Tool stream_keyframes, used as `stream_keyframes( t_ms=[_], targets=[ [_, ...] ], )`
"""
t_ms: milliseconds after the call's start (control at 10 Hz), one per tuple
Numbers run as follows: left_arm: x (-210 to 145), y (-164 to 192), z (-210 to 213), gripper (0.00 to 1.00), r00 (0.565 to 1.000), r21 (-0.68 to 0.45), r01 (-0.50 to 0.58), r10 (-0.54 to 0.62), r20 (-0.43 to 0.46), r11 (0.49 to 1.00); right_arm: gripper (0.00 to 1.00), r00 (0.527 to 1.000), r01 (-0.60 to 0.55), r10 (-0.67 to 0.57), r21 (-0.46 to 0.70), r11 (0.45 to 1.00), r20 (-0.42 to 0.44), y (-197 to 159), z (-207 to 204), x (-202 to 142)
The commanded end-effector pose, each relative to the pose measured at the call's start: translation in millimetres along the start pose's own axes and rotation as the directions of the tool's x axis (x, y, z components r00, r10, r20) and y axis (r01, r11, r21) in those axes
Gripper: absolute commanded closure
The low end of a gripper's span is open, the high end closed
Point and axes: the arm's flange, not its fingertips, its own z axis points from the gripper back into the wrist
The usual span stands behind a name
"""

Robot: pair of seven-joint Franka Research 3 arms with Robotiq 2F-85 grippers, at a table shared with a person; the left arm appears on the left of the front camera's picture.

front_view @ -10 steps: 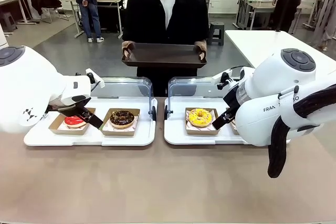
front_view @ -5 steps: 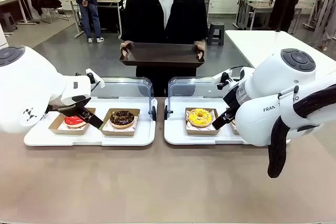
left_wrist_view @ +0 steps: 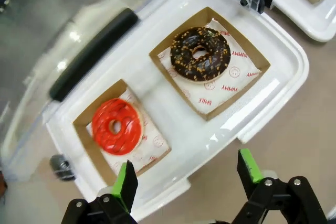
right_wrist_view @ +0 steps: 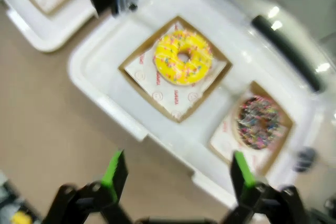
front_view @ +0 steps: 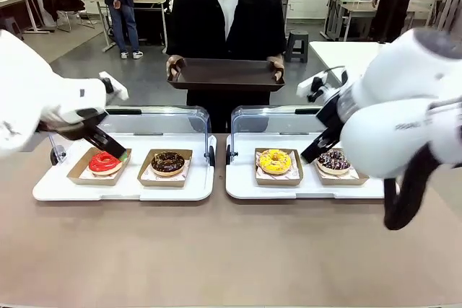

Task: Provide the desired donut to the person.
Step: Pick up and lift the Paper togo box containing the Donut pointed at by the person.

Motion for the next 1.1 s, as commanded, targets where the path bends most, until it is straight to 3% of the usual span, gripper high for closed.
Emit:
stream_keyframes(
  t_ms=[0, 100, 400, 600, 700, 1000],
  targets=[
    [-2.4, 9.4, 67.1, 0.0, 0.996, -0.003, 0.085, -0.085, 0.004, 0.996, 0.0, 0.998, -0.036, 0.035, -0.014, 0.999, -0.05, -12.8, 72.9, -27.3],
    [-2.6, 6.9, 90.2, 0.0, 0.994, 0.011, 0.104, -0.104, 0.017, 0.995, 0.0, 0.998, -0.022, 0.021, -0.024, 0.999, -0.059, -15.4, 102.7, -33.6],
    [-2.0, 2.0, 138.8, 0.0, 0.992, 0.073, 0.114, -0.117, 0.042, 0.991, 0.0, 0.998, 0.053, -0.051, -0.071, 0.996, 0.03, -32.9, 170.1, -47.0],
    [1.8, -2.8, 136.3, 0.0, 0.991, 0.156, 0.094, -0.107, 0.076, 0.983, 0.0, 0.997, 0.07, -0.067, -0.107, 0.992, 0.026, -38.7, 165.0, -50.3],
    [-0.4, 0.9, 146.5, 0.0, 0.992, 0.051, 0.109, -0.112, 0.065, 0.993, 0.0, 0.996, 0.072, -0.069, -0.056, 0.996, 0.05, -30.0, 181.8, -48.0],
    [-0.4, 0.9, 146.5, 0.0, 0.992, 0.051, 0.109, -0.112, 0.065, 0.993, 0.0, 0.996, 0.072, -0.069, -0.056, 0.996, 0.05, -30.0, 181.8, -48.0]
  ],
)
